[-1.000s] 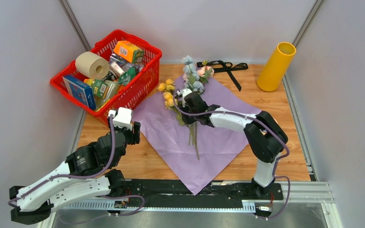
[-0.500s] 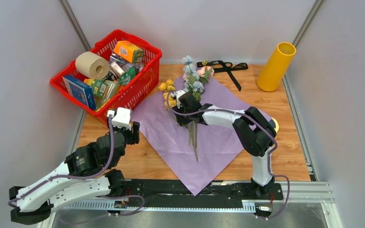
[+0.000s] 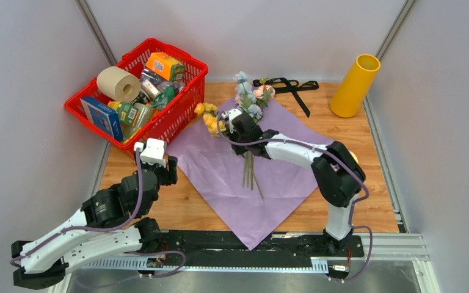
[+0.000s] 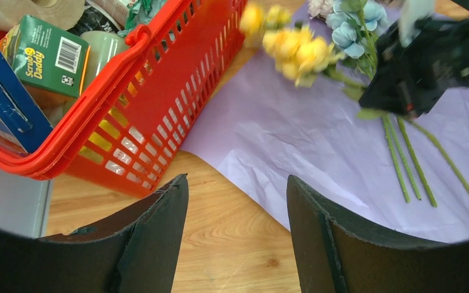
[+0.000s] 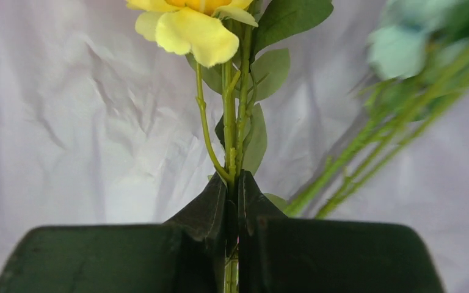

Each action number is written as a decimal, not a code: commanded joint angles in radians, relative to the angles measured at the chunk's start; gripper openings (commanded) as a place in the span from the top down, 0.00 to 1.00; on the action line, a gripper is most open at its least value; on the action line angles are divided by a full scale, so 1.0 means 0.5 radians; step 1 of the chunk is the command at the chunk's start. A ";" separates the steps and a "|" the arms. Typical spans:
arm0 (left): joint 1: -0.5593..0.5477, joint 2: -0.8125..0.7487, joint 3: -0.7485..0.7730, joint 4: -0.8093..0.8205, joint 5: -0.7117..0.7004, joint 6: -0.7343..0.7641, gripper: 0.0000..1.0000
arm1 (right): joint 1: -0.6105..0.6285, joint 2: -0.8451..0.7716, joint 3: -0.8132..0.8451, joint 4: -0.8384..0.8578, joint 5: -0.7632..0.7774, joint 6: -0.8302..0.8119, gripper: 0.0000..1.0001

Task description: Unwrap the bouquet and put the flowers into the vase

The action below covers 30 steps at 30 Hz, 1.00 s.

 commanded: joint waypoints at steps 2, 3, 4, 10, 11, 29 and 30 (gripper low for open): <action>-0.004 -0.023 0.015 0.040 -0.028 -0.006 0.32 | -0.064 -0.483 0.056 0.096 0.273 -0.021 1.00; -0.004 -0.023 0.015 0.040 -0.028 -0.003 0.32 | -0.089 -0.536 0.068 0.108 0.316 -0.033 1.00; -0.004 -0.023 0.018 0.040 -0.028 -0.006 0.32 | -0.116 -0.591 0.087 0.132 0.384 -0.048 1.00; -0.004 -0.032 0.012 0.037 -0.040 -0.003 0.32 | -0.386 -0.941 0.090 0.638 0.522 -0.284 1.00; -0.004 -0.038 0.012 0.037 -0.040 0.000 0.32 | -0.441 -0.972 0.072 0.781 0.541 -0.348 1.00; -0.004 -0.087 -0.004 0.077 -0.037 0.012 0.32 | -1.512 -0.656 0.442 2.151 0.167 -0.865 1.00; -0.004 -0.087 -0.010 0.080 -0.040 0.018 0.32 | -1.613 -0.616 0.485 2.188 0.163 -0.868 1.00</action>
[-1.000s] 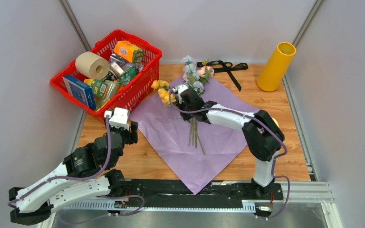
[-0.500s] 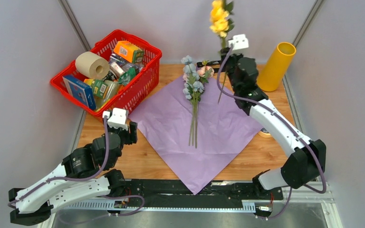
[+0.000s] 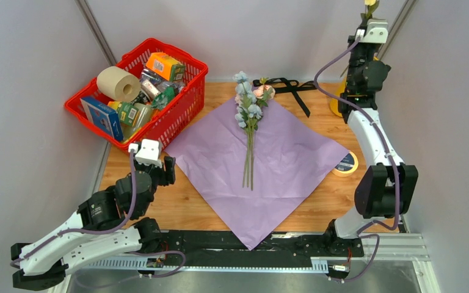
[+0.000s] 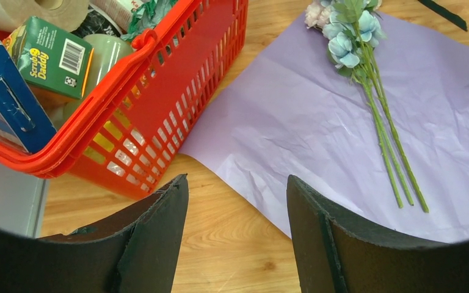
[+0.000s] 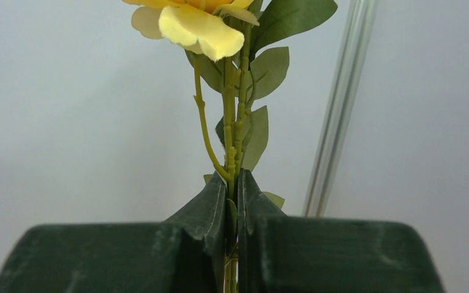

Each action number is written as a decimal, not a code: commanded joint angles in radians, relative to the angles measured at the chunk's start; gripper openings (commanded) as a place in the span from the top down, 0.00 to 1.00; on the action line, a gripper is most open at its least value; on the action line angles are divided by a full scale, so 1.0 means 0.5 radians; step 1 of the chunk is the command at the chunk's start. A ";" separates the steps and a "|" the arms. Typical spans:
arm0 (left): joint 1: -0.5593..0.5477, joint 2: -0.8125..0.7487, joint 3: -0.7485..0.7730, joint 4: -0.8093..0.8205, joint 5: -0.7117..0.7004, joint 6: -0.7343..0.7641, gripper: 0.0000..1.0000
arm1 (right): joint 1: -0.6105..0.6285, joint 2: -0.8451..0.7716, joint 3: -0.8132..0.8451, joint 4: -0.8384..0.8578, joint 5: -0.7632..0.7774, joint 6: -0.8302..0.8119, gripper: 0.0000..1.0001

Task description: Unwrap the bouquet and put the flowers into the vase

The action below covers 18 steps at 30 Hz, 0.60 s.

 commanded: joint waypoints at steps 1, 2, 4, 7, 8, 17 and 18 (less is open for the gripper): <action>-0.004 -0.013 -0.009 0.077 -0.034 0.021 0.32 | -0.175 0.103 0.267 0.281 -0.100 -0.031 1.00; -0.004 -0.010 -0.009 0.077 -0.040 0.024 0.32 | -0.199 0.143 0.331 0.269 -0.094 -0.028 1.00; -0.004 -0.010 -0.009 0.080 -0.046 0.027 0.32 | -0.239 0.250 0.463 0.235 -0.057 -0.024 1.00; -0.004 -0.013 -0.009 0.074 -0.061 0.024 0.32 | -0.300 0.392 0.635 0.207 -0.038 -0.043 1.00; -0.004 -0.016 -0.006 0.070 -0.067 0.021 0.32 | -0.319 0.438 0.678 0.204 -0.032 -0.037 1.00; -0.004 -0.028 -0.021 0.092 -0.080 0.034 0.31 | -0.423 0.757 0.927 0.152 -0.152 0.025 1.00; -0.004 -0.031 -0.025 0.095 -0.080 0.037 0.31 | -0.423 0.781 0.930 0.155 -0.158 0.019 1.00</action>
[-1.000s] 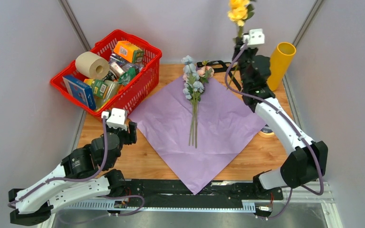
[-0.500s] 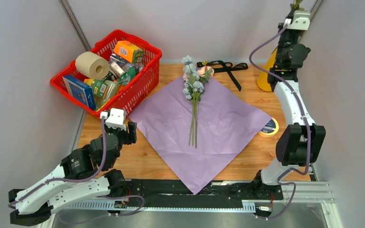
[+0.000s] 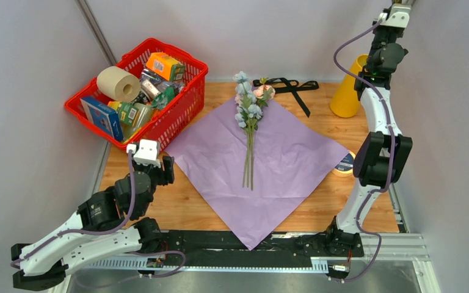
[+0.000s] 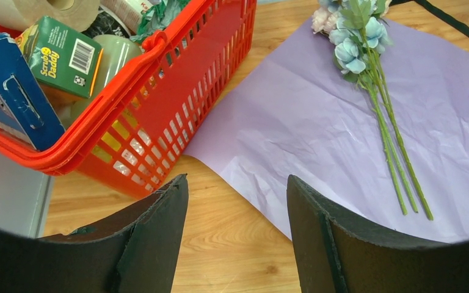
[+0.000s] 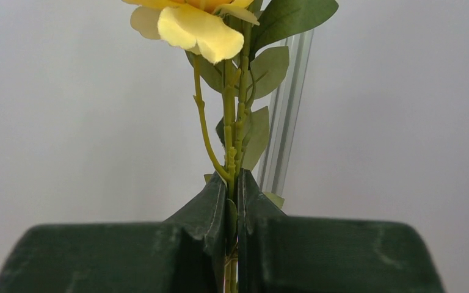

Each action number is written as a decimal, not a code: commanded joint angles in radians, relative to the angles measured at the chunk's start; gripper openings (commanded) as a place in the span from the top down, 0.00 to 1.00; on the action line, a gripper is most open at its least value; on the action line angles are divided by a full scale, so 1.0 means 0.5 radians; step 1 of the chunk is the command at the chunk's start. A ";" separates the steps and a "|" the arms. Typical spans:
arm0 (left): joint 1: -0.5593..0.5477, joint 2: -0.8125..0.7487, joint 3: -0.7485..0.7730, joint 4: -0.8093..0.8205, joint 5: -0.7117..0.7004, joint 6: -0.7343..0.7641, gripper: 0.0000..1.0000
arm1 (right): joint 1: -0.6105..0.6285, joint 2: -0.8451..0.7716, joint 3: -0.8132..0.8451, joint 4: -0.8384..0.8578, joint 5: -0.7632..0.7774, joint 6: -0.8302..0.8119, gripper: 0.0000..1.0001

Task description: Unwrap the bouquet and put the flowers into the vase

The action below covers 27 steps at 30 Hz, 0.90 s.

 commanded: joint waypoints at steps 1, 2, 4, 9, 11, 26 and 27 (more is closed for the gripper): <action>-0.004 -0.008 -0.011 0.074 -0.025 0.038 0.31 | -0.013 0.099 0.133 0.022 -0.088 0.017 1.00; -0.004 -0.008 -0.011 0.074 -0.022 0.038 0.31 | -0.013 0.124 0.148 0.001 -0.082 0.005 1.00; -0.004 -0.005 -0.014 0.077 -0.022 0.041 0.30 | -0.013 0.149 0.133 -0.042 -0.094 0.008 1.00; -0.004 0.001 -0.014 0.092 -0.025 0.054 0.26 | -0.013 0.075 -0.216 0.037 -0.100 0.124 0.94; -0.004 0.005 -0.023 0.095 -0.025 0.054 0.25 | -0.010 0.075 -0.275 0.025 -0.051 0.124 0.88; -0.004 0.060 -0.023 0.098 -0.019 0.060 0.21 | -0.004 -0.409 -0.542 -0.615 -0.023 0.385 0.37; -0.004 0.060 -0.026 0.101 -0.016 0.060 0.21 | -0.001 -0.461 -0.514 -0.725 -0.027 0.419 0.36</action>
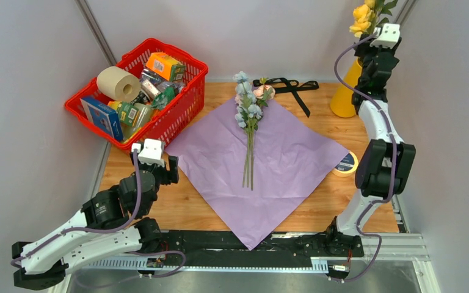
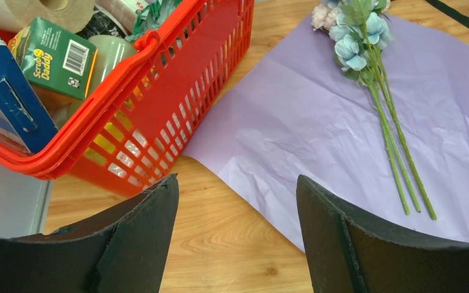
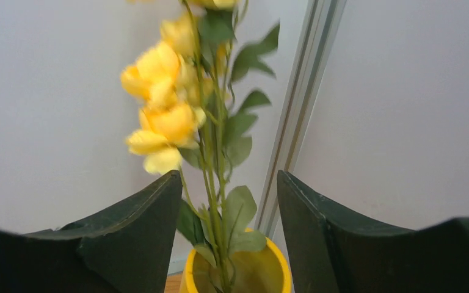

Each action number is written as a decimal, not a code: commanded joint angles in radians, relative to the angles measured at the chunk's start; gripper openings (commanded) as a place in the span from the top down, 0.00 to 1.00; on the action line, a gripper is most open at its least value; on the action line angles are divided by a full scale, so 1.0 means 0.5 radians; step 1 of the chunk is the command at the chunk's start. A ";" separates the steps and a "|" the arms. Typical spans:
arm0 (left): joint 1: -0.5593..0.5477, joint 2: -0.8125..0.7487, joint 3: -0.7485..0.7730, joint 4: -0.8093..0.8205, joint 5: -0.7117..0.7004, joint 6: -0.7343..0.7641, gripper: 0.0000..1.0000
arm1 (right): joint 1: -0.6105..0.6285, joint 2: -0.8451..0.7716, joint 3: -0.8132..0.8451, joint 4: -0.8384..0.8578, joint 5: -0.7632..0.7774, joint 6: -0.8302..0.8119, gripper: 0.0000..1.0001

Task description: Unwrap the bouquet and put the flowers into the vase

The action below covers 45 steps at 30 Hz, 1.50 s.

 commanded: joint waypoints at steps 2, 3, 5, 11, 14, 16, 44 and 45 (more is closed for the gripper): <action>-0.004 0.008 0.000 0.047 -0.006 0.044 0.21 | 0.030 -0.381 0.119 -0.521 0.006 0.254 0.36; -0.004 0.008 0.000 0.047 -0.006 0.041 0.21 | 0.045 -0.418 0.147 -0.647 0.055 0.309 0.35; -0.004 0.017 -0.003 0.050 0.006 0.047 0.21 | 0.085 -0.494 0.147 -0.841 0.062 0.380 0.34; -0.004 0.014 0.003 0.044 -0.016 0.041 0.21 | 0.306 -0.828 -0.213 -1.270 0.105 0.713 0.33; -0.004 0.017 0.003 0.050 -0.028 0.044 0.21 | 0.330 -1.000 -0.450 -1.311 -0.128 0.923 0.37; -0.004 0.020 0.003 0.044 -0.034 0.044 0.21 | 0.346 -1.074 -0.607 -1.308 -0.223 1.006 0.38; -0.004 0.118 -0.006 0.056 0.006 0.065 0.21 | 1.272 -0.127 -0.841 -1.029 -0.543 1.206 0.44; -0.004 0.118 -0.006 0.056 0.006 0.065 0.21 | 1.282 -0.102 -0.822 -1.029 -0.534 1.203 0.44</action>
